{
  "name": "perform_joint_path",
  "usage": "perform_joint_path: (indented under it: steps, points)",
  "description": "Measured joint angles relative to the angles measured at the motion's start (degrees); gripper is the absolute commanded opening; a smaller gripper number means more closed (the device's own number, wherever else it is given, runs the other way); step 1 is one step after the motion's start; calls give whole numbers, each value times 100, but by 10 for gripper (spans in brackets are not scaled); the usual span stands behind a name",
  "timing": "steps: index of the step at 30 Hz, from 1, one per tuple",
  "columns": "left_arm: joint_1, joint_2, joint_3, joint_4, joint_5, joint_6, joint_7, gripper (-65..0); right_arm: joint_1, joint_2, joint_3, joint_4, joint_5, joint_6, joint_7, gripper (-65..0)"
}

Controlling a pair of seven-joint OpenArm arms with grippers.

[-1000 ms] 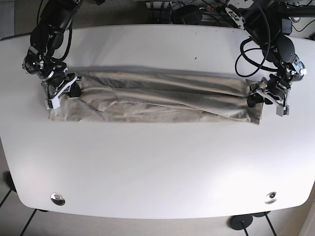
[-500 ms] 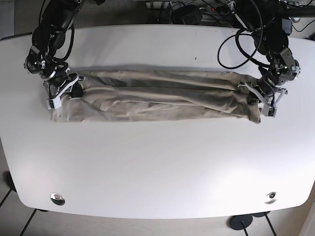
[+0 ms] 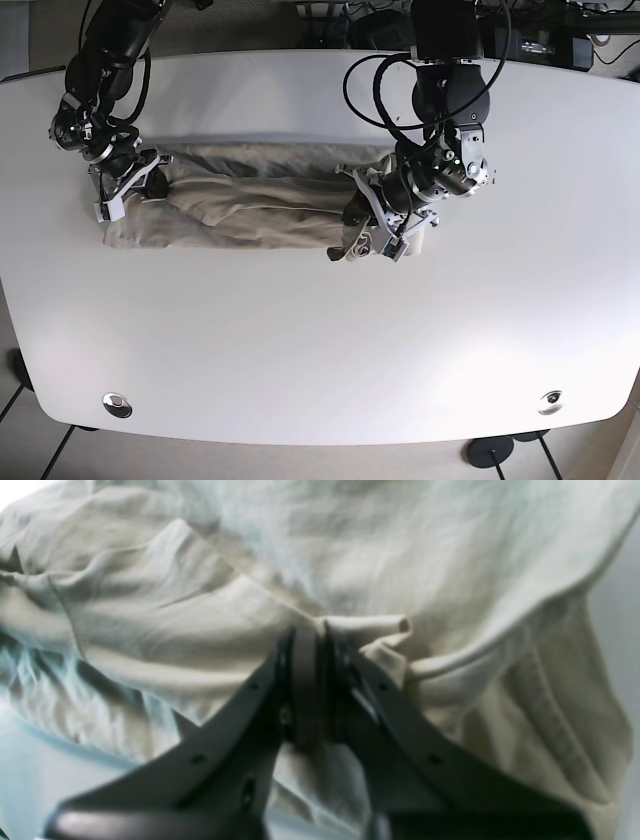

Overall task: Fold the T-shirt properly
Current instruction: 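Grasp the beige strip's end with the left gripper and fold it toward the right gripper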

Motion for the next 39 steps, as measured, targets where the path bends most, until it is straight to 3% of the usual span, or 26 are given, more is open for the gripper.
perform_joint_path:
  steps: [4, 7, 10, 16, 18, 23, 28, 30, 34, 36, 39]
  points:
    - [-107, 42, 476, -319, -20, 2, -243, -626, 0, 0, 0, 0, 11, 0, 0, -599]
    - [-105, 55, 496, -365, -22, 72, -258, -524, -2, 0, 0, 0, 13, 0, -2, -599]
    - [-109, 37, 514, -365, -24, 481, -256, -406, -2, 0, 0, 0, 13, 2, -4, -599]
    - [-111, -199, 2216, 138, -48, 844, -240, -364, -4, -11, 0, 0, 15, 0, 2, -599]
    - [-122, -229, 2461, 365, -46, 841, -238, -364, -2, -17, 0, 0, 13, 0, -2, -599]
    - [-192, -210, 2404, 474, -50, 835, -236, -368, 0, -28, -2, 0, 15, 0, -2, -599]
    - [-293, -240, 1161, 501, -57, 846, -278, -369, -72, -35, -4, 527, -48, -2, -175, -593]
    - [-262, -358, 695, 501, -46, 861, -275, -371, -63, -63, 33, 955, -44, -2, -439, -533]
    - [9, -872, 555, 496, -66, 870, -321, -481, 328, -299, 1040, 1425, 20, 17, -1115, -216]
    - [186, -1032, 538, 479, -59, 859, -280, -561, 562, -345, 1620, 1397, -48, 0, -1486, -108]
    - [385, -1113, 557, 468, -79, 855, -568, -614, 831, -227, 2076, 929, -52, -2, -1919, -75]
